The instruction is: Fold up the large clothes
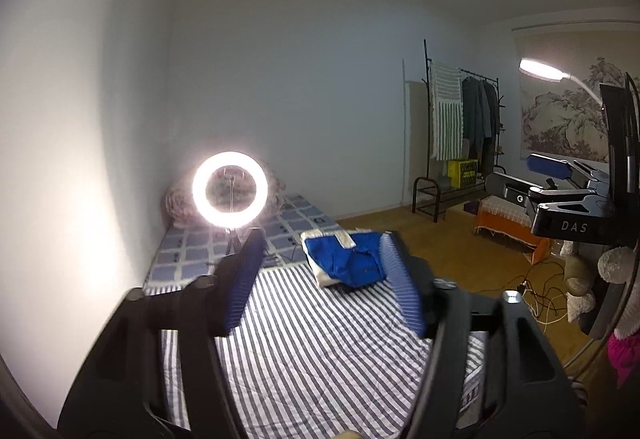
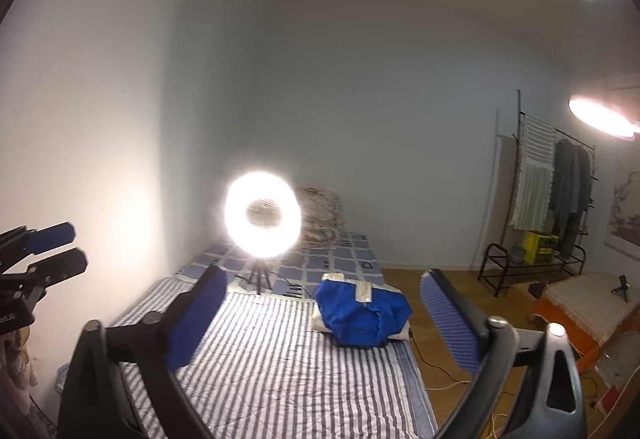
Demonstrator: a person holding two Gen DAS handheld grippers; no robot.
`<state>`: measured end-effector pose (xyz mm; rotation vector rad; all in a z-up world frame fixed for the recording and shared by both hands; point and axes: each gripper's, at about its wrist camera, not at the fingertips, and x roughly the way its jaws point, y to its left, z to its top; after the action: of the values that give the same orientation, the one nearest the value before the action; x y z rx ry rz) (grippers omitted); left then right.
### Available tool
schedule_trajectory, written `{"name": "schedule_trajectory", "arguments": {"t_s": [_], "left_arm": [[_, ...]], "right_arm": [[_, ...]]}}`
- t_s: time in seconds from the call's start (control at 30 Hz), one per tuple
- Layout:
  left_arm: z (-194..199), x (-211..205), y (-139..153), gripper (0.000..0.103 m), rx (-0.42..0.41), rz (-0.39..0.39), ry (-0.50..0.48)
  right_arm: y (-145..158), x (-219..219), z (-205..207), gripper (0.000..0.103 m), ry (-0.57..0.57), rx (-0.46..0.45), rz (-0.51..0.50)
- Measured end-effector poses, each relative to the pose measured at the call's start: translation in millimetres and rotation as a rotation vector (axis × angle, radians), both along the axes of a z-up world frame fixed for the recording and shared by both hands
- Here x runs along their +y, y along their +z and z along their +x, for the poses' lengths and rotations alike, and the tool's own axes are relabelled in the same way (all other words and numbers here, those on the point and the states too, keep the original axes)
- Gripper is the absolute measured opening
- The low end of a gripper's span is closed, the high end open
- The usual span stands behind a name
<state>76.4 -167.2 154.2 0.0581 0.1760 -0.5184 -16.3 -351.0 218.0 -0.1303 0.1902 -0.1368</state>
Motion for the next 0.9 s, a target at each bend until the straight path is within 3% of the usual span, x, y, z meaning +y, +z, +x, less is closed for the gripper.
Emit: {"name": "schedule_trajectory", "arguments": {"t_s": [0.1, 0.2, 0.4, 0.53, 0.6, 0.9], "left_arm": [[9, -8, -16, 0.072, 0.015, 0.006, 0.004], [17, -14, -30, 0.085, 0.022, 0.004, 0.010], [41, -21, -56, 0.097, 0.068, -0.019, 0.030], [55, -22, -74, 0.098, 0.105, -0.021, 0.050], [62, -25, -81, 0.103, 0.122, -0.002, 0.068], [82, -34, -111, 0.103, 0.178, 0.061, 0.134]], "right_arm": [[-19, -6, 10, 0.103, -0.039, 0.011, 0.000], [-36, -16, 25, 0.103, -0.062, 0.032, 0.010], [-73, -32, 51, 0.103, -0.077, 0.081, 0.060], [-97, -37, 66, 0.103, -0.097, 0.101, 0.067], [-109, -40, 75, 0.103, -0.103, 0.111, 0.072], [-148, -46, 101, 0.103, -0.129, 0.159, 0.089]]}}
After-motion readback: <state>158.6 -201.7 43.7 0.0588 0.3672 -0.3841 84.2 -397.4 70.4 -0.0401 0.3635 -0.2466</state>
